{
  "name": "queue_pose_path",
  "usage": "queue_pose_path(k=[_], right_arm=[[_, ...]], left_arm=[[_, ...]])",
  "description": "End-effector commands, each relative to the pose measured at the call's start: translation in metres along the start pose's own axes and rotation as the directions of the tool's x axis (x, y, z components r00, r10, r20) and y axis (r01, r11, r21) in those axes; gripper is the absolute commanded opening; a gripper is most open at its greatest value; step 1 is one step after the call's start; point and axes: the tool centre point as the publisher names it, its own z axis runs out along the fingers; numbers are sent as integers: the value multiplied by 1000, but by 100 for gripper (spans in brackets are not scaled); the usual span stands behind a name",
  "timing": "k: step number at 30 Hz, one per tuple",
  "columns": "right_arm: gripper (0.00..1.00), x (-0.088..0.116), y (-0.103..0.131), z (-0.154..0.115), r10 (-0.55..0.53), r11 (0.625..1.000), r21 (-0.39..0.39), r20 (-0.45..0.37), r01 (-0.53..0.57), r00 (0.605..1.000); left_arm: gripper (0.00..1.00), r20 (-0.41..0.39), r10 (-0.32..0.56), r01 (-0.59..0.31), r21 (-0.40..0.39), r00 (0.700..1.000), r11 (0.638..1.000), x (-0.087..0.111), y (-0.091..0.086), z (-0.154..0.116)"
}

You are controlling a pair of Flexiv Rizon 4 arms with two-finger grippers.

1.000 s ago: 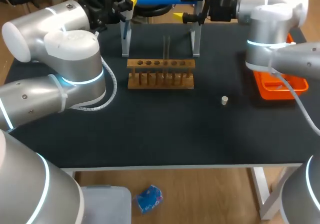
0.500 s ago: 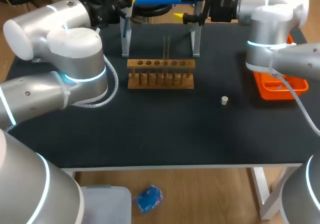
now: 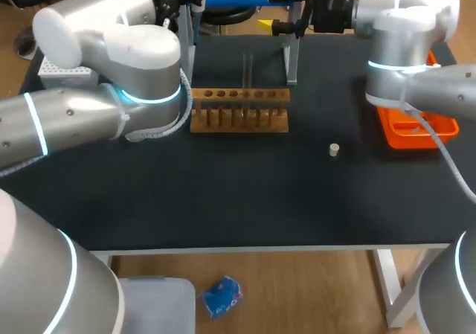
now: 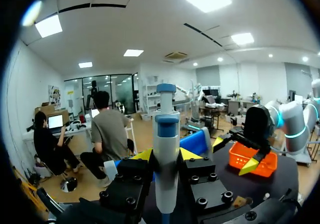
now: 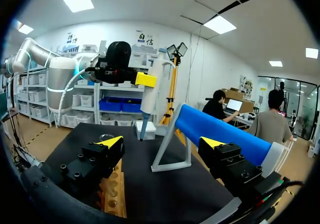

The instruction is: Invert the test tube, pick up the pipette, mount the tip to pipette, aspirate from beaker and dispense into the tube, eject the tip, return the pipette, and cap with the stopper.

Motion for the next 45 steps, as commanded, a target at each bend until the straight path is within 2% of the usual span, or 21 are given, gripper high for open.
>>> queue_pose_path(k=[1, 10, 18, 22, 29, 45], right_arm=[[100, 0, 0, -1, -1, 1000, 1, 0, 1, 1000], [100, 0, 0, -1, -1, 1000, 1, 0, 1, 1000], [100, 0, 0, -1, -1, 1000, 1, 0, 1, 1000], [100, 0, 0, -1, -1, 1000, 1, 0, 1, 1000], [100, 0, 0, -1, -1, 1000, 1, 0, 1, 1000], [100, 0, 0, -1, -1, 1000, 1, 0, 1, 1000]], left_arm=[[0, 13, -1, 1, -3, 1000, 1000, 2, -1, 8], [0, 13, -1, 1, -3, 1000, 1000, 2, -1, 8], [0, 151, -65, 74, -60, 986, 995, -21, 17, 24], [0, 194, -76, 91, -70, 978, 993, -30, 14, 41], [0, 266, -82, 119, -125, 961, 985, -36, 8, 59], [0, 375, -128, 207, -179, 918, 962, -28, 12, 60]])
